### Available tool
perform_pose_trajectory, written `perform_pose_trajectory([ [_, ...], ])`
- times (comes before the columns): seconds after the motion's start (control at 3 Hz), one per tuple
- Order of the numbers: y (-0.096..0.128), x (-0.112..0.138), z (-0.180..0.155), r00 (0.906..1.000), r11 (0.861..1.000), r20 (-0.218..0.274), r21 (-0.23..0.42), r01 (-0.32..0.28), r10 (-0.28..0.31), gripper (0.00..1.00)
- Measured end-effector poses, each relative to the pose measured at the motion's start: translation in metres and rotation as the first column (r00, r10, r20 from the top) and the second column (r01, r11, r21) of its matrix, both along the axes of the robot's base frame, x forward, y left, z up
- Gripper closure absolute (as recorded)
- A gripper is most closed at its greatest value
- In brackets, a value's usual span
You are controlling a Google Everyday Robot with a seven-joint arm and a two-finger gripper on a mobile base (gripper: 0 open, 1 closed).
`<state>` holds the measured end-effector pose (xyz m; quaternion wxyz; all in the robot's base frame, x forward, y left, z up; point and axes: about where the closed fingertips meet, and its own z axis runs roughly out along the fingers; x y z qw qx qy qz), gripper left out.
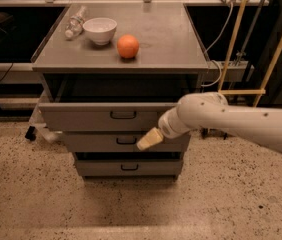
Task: Close top drawer
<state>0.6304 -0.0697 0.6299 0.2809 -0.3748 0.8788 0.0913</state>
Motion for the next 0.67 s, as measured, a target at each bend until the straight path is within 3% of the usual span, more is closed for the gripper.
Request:
perform_pose_trajectory([
  [0.33, 0.002, 0.014, 0.006, 0.9998, 1.0, 0.015, 0.011, 0.016, -0.017, 0.0],
  [0.67, 0.015, 0.06, 0.028, 0.9958, 0.997, 0.073, 0.057, 0.05, -0.054, 0.0],
])
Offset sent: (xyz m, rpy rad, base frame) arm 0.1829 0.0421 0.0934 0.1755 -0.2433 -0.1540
